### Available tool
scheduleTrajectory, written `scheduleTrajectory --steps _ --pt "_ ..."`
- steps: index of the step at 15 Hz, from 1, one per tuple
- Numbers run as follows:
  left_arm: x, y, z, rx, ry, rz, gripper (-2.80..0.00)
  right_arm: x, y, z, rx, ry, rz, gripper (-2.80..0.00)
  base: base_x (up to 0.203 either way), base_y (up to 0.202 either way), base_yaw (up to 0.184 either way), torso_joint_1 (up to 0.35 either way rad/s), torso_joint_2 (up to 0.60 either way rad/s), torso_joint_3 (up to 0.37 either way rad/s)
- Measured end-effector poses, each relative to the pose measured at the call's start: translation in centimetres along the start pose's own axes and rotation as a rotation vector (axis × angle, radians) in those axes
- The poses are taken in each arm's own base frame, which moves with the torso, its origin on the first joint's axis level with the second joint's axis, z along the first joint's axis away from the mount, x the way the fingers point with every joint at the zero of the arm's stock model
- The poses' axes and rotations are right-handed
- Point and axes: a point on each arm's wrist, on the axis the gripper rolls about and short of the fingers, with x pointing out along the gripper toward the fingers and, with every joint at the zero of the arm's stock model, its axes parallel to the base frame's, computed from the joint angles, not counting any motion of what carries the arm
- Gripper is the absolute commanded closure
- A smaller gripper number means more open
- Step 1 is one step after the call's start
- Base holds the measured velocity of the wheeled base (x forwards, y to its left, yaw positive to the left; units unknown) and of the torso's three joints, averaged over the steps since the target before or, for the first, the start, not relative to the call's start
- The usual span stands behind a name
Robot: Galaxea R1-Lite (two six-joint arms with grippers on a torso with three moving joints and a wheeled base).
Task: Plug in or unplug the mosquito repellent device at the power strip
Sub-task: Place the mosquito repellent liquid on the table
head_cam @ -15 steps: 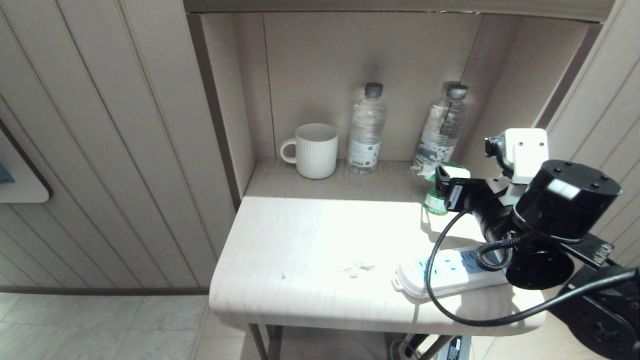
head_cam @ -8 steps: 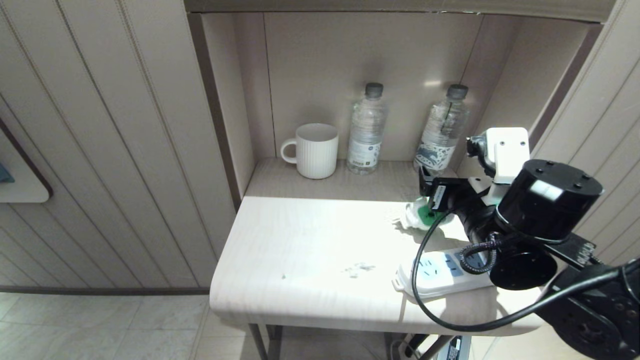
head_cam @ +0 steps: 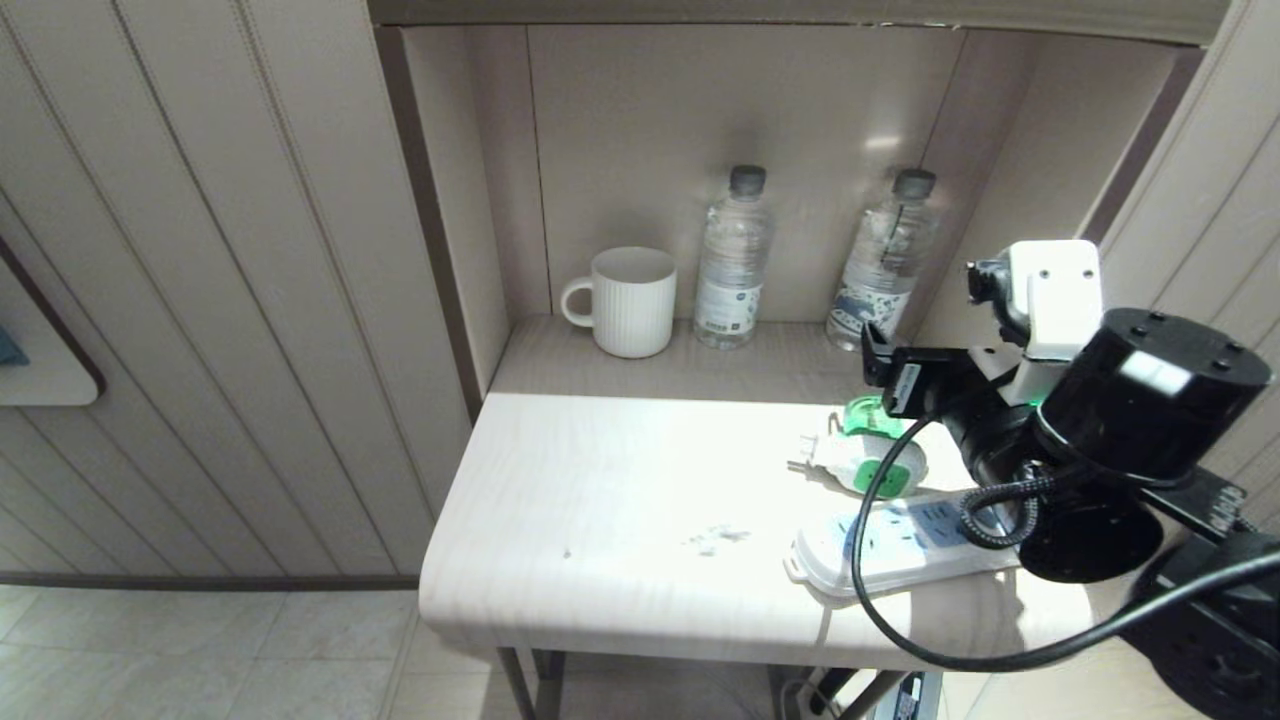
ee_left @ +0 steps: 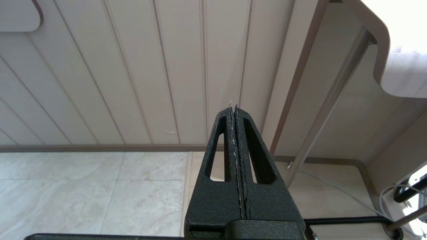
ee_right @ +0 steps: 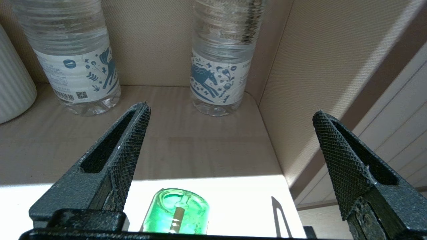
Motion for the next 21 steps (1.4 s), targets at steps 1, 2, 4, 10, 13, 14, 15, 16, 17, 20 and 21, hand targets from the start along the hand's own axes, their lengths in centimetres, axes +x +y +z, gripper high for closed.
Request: scheduleTrajectory --steps 1,2,4,10,13,14,15,16,17,20,21 --pt "0.0 0.0 0.0 0.000 0.000 0.000 0.00 -0.1 -0.1 0.1 -0.007 0.007 0.001 -2.80 0.000 0.000 0.000 0.000 0.00 0.000" --pt "0.0 0.0 0.0 0.000 0.000 0.000 0.00 -0.2 -0.2 0.2 -0.023 0.024 0.004 -2.80 0.000 0.000 0.000 0.000 0.00 0.000" --pt "0.0 0.0 0.0 0.000 0.000 0.000 0.00 -0.3 -0.4 0.6 -0.040 0.045 0.005 -2.80 0.000 0.000 0.000 0.000 0.00 0.000" --pt "0.0 0.0 0.0 0.000 0.000 0.000 0.00 -1.4 -1.6 2.1 -0.107 0.132 0.017 -2.80 0.000 0.000 0.000 0.000 0.00 0.000" --pt "0.0 0.0 0.0 0.000 0.000 0.000 0.00 -2.2 -2.5 2.8 -0.136 0.169 0.020 -2.80 0.000 0.000 0.000 0.000 0.00 0.000" --pt "0.0 0.0 0.0 0.000 0.000 0.000 0.00 -2.4 -2.9 3.1 -0.143 0.176 0.019 -2.80 0.000 0.000 0.000 0.000 0.00 0.000" --pt "0.0 0.0 0.0 0.000 0.000 0.000 0.00 -2.7 -3.2 3.3 -0.147 0.183 0.019 -2.19 0.000 0.000 0.000 0.000 0.00 0.000" --pt "0.0 0.0 0.0 0.000 0.000 0.000 0.00 -3.0 -3.6 3.7 -0.152 0.192 0.019 0.00 0.000 0.000 0.000 0.000 0.00 0.000" --pt "0.0 0.0 0.0 0.000 0.000 0.000 0.00 -3.6 -4.3 4.2 -0.157 0.201 0.021 0.00 0.000 0.000 0.000 0.000 0.00 0.000" --pt "0.0 0.0 0.0 0.000 0.000 0.000 0.00 -6.3 -7.4 6.4 -0.165 0.222 0.015 0.00 0.000 0.000 0.000 0.000 0.00 0.000" --pt "0.0 0.0 0.0 0.001 0.000 -0.001 0.00 -7.4 -8.8 7.0 -0.166 0.226 0.005 0.00 0.000 0.000 0.000 0.000 0.00 0.000"
